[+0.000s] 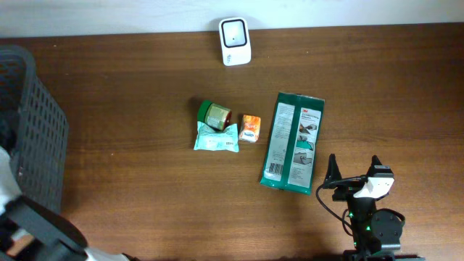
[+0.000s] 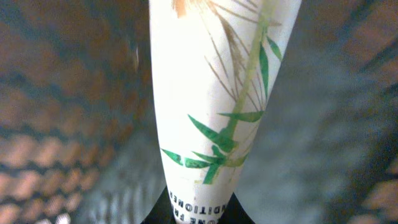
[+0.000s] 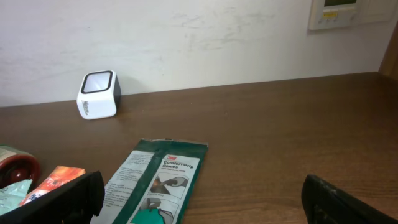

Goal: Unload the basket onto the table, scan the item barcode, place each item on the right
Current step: 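Pick the white bamboo-print tube from the basket and lay it by the items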

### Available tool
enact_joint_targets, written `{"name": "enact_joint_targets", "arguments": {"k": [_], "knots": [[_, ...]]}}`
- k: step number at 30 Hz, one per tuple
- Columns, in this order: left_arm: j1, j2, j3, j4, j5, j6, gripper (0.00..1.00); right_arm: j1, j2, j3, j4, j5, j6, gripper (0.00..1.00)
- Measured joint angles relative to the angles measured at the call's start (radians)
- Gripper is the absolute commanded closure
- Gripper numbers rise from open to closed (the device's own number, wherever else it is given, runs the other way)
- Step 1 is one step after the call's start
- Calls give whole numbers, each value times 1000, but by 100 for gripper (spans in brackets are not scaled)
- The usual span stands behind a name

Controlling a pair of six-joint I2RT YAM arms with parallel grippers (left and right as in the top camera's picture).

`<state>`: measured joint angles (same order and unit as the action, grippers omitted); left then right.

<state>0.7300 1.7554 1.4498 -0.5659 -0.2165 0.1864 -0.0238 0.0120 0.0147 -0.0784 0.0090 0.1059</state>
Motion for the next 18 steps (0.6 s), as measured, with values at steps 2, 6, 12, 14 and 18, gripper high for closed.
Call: {"name": "enact_joint_targets", "arguments": {"k": [2, 6, 12, 14, 18], "knots": [[-68, -98, 60, 29, 11, -11, 98, 0, 0, 0, 0, 0, 0, 2], [-208, -257, 118, 72, 15, -22, 98, 0, 0, 0, 0, 0, 0, 2], [-549, -434, 151, -78, 142, -68, 100, 0, 0, 0, 0, 0, 0, 2], [-658, -370, 153, -176, 256, -114, 100, 0, 0, 0, 0, 0, 0, 2], [-824, -152, 149, -340, 399, -147, 100, 0, 0, 0, 0, 0, 0, 2]]}}
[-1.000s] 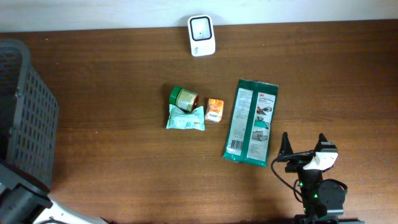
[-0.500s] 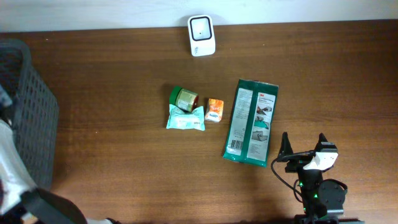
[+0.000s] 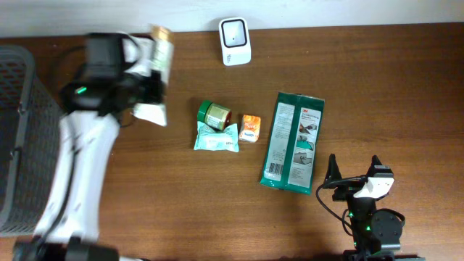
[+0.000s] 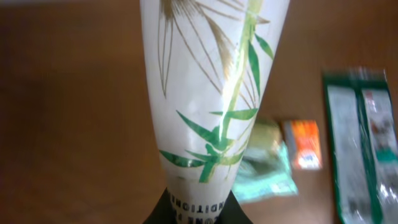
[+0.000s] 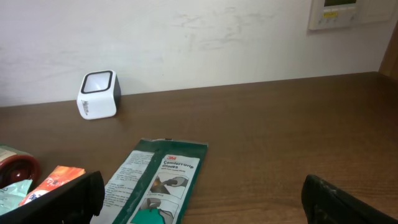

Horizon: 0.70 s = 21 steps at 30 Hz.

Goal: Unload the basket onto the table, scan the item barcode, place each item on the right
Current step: 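Pick the white bamboo-print tube from the basket and lay it by the items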

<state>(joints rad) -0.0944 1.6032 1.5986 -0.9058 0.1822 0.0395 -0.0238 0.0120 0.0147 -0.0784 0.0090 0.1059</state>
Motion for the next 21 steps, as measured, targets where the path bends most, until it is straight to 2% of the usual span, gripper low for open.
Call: {"name": "enact_joint_targets", "arguments": {"k": [4, 8, 15, 20, 21], "knots": [[-123, 200, -8, -55, 41, -7, 100, 0, 0, 0, 0, 0, 0, 2], [-140, 330, -11, -58, 50, -14, 100, 0, 0, 0, 0, 0, 0, 2], [-76, 356, -21, -41, 8, -135, 100, 0, 0, 0, 0, 0, 0, 2], [-34, 364, -142, 6, 21, -206, 100, 0, 0, 0, 0, 0, 0, 2], [-43, 369, -158, 5, 32, -213, 97, 0, 0, 0, 0, 0, 0, 2]]}}
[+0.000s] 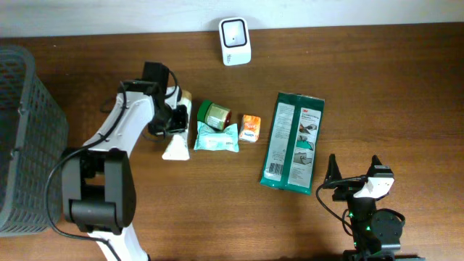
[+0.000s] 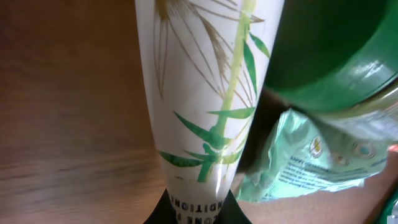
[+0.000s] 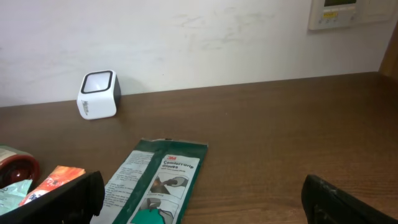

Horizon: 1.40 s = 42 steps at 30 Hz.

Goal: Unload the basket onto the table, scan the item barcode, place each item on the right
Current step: 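Pick the white bamboo-print tube from the basket and lay it by the items, then move the left gripper aside and reach the right gripper toward the orange packet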

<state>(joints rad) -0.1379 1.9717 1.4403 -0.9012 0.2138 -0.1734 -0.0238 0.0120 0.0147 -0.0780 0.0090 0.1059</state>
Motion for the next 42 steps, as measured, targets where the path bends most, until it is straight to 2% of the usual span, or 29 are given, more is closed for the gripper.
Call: {"name": "enact_joint_targets", "arguments": {"k": [2, 4, 5, 13, 18, 21, 23, 27, 30, 37, 39, 42], "knots": [[-26, 2, -10, -3, 17, -5, 49, 0, 0, 0, 0, 0, 0, 2], [-54, 2, -10, 2, 56, -10, 9, 0, 0, 0, 0, 0, 0, 2], [-62, 2, -10, 4, 77, -12, 1, 0, 0, 0, 0, 0, 0, 2], [-52, 1, 5, -1, 124, 40, 1, 0, 0, 0, 0, 0, 0, 2], [80, -92, 71, 19, 124, 148, 1, 0, 0, 0, 0, 0, 0, 2], [192, -141, 93, 38, 124, 190, 1, 0, 0, 0, 0, 0, 0, 2], [290, -144, 93, 67, 124, 264, 0, 0, 0, 0, 0, 0, 0, 2], [362, -144, 93, 95, 124, 357, 1, 0, 0, 0, 0, 0, 0, 2], [361, -144, 93, 95, 124, 381, 1, 0, 0, 0, 0, -10, 0, 2], [361, -144, 93, 95, 124, 394, 1, 0, 5, 10, 65, -298, -2, 2], [361, -144, 93, 96, 124, 394, 1, 0, 37, 62, 55, -361, -3, 2], [361, -144, 93, 97, 124, 394, 1, 0, 177, 201, 53, -433, -5, 2]]}}
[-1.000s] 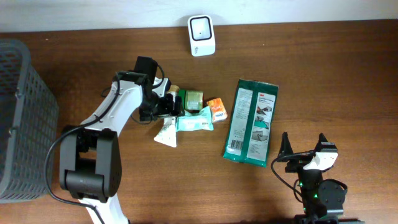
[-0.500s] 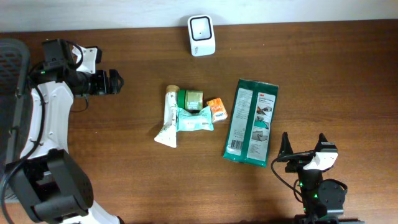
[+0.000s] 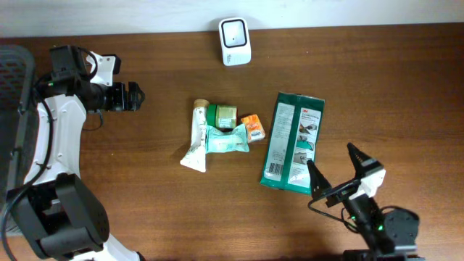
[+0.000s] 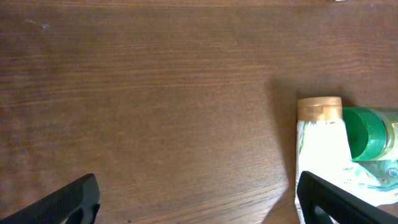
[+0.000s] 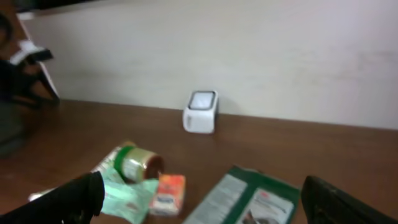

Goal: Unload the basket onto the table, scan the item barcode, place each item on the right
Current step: 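Move the left gripper aside and reach the right gripper toward the orange packet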

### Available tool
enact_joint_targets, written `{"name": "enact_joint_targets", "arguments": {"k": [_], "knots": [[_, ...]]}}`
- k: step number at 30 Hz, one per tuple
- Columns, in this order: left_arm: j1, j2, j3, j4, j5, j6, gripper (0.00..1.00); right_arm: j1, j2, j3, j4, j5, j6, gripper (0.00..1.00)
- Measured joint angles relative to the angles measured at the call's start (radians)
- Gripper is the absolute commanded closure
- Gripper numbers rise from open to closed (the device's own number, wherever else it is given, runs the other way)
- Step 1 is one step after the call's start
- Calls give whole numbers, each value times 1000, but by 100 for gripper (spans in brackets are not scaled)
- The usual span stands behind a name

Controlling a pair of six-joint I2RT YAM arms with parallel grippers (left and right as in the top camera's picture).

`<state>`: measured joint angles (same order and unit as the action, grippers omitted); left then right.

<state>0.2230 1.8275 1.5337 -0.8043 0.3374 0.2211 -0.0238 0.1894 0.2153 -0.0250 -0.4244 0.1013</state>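
Note:
A white tube (image 3: 196,139) with a gold cap (image 3: 200,107) and bamboo print lies flat on the table, touching the green-lidded jar (image 3: 221,114) on its right. The left wrist view shows the tube (image 4: 320,146) at the right edge. My left gripper (image 3: 131,96) is open and empty, well left of the tube, with its fingers (image 4: 69,200) over bare wood. The white scanner (image 3: 235,32) stands at the far edge, seen also as the scanner (image 5: 201,112) from the right wrist. My right gripper (image 3: 336,177) is open near the front right.
A mint packet (image 3: 228,139), an orange packet (image 3: 252,127) and a long green 3M package (image 3: 293,142) lie mid-table. A dark mesh basket (image 3: 11,87) stands at the left edge.
My left gripper has let go of the tube and now stands open farther left. The tube lies flat beside the jar; jar and packets have shifted slightly right. My right gripper has turned leftward.
My left gripper was shut on the white tube inside the mesh basket. Then it held the tube above the table's far left, then upright next to the jar. Now the tube lies on the table and the gripper is open, away from it.

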Motion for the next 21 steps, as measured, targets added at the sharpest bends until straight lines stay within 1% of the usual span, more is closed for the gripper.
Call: {"name": "enact_joint_targets", "arguments": {"k": [2, 5, 7, 8, 9, 11, 12, 15, 16, 17, 19, 21], "knots": [[0, 0, 0, 0, 1, 0, 1, 0, 114, 78, -1, -35, 0, 2], [0, 0, 0, 3, 0, 0, 1, 0, 356, 227, -14, -111, 0, 2], [0, 0, 0, 0, 0, 0, 1, 0, 526, 359, -76, -171, 0, 2], [0, 0, 0, 2, 0, 0, 1, 0, 571, 403, -132, -185, 0, 2], [0, 0, 0, -1, 0, 0, 1, 0, 686, 524, -222, -218, -8, 2], [0, 0, 0, -2, 0, 0, 1, 0, 822, 681, -425, -245, -42, 2], [0, 0, 0, -1, 2, 0, 1, 0, 933, 798, -522, -257, -78, 2], [0, 0, 0, 1, 3, 0, 1, 3, 1121, 1007, -726, -273, -139, 2], [0, 0, 0, 1, 3, 0, 1, 8, 1174, 1059, -766, -275, -157, 2], [0, 0, 0, 0, 3, 0, 1, 23, 1246, 1118, -798, -274, -188, 2], [0, 0, 0, 1, 3, 0, 1, 69, 1344, 1174, -806, -274, -216, 2], [0, 0, 0, 1, 3, 0, 1, 119, 1433, 1188, -749, -278, -232, 2]]}}
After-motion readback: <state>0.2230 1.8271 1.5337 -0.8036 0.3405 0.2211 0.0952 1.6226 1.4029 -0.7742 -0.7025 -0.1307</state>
